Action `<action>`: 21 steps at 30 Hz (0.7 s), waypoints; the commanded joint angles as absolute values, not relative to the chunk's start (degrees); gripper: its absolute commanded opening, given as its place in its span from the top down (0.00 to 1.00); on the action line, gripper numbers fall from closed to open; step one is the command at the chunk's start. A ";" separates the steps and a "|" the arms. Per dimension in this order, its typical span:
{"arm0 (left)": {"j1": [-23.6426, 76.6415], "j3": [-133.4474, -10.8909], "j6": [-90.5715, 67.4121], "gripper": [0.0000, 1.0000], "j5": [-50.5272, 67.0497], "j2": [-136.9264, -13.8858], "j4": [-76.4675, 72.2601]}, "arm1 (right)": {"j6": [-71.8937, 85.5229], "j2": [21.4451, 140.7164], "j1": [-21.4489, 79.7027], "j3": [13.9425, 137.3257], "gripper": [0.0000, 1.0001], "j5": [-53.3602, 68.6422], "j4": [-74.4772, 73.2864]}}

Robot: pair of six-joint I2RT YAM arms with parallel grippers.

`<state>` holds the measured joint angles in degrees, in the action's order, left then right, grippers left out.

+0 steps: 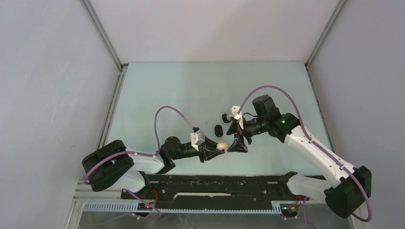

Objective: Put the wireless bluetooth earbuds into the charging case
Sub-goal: Open the charging case.

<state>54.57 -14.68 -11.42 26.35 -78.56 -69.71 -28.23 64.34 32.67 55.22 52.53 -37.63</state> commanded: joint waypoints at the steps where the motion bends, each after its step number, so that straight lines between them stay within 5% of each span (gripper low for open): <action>1: 54.67 -15.09 -8.84 1.00 28.53 -79.64 -75.55 | -31.36 65.60 33.19 56.10 0.20 49.37 -36.69; 21: 54.93 -14.99 -8.64 1.00 30.70 -79.53 -75.86 | -26.14 76.47 30.68 65.43 0.27 56.99 -39.53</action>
